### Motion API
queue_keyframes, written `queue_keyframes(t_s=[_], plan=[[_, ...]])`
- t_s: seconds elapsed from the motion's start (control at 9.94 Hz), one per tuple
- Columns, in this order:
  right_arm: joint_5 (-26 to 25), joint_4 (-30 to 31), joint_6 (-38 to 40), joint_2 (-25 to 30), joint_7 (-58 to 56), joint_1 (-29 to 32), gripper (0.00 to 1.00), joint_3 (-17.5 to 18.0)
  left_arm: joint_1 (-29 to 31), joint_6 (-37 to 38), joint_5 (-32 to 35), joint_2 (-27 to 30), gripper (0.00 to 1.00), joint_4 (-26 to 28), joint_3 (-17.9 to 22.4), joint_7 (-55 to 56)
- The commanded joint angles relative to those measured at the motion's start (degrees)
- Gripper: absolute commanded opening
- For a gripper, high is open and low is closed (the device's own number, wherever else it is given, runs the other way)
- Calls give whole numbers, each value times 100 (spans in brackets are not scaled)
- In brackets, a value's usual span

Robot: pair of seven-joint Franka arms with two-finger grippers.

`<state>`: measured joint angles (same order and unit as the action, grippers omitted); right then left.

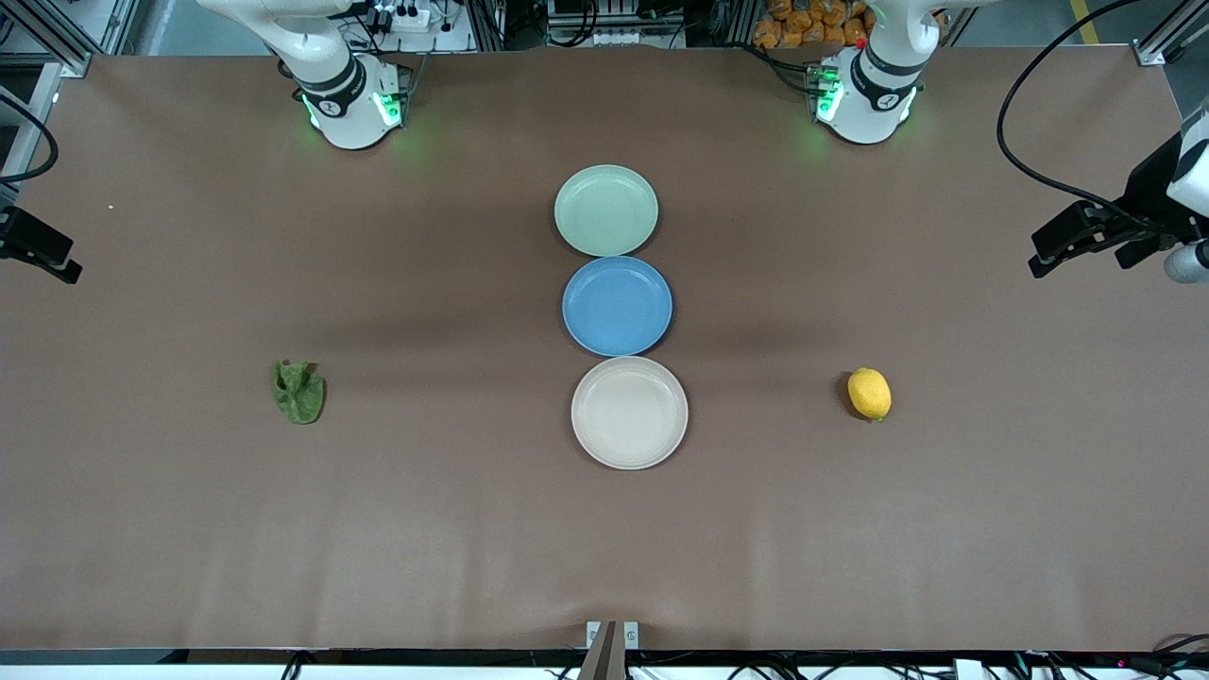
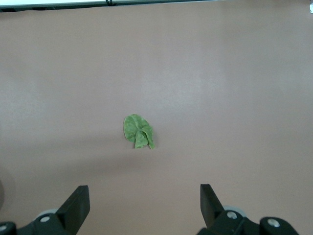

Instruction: Pick lemon and lettuce from plates

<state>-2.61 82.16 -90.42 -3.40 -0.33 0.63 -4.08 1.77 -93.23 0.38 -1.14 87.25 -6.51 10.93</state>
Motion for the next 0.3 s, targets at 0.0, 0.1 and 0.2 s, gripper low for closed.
queue_keyframes(t_s=[0.0, 0.1, 0.2], plan=[[68, 1, -11, 59, -37, 7, 100, 31, 42, 77, -108, 88, 100, 29, 18, -144], [68, -7, -11, 59, -46, 7, 100, 31, 42, 77, -108, 79, 100, 29, 18, -109], [68, -7, -20, 59, -63, 25, 100, 31, 42, 77, -108, 70, 100, 29, 18, -100]])
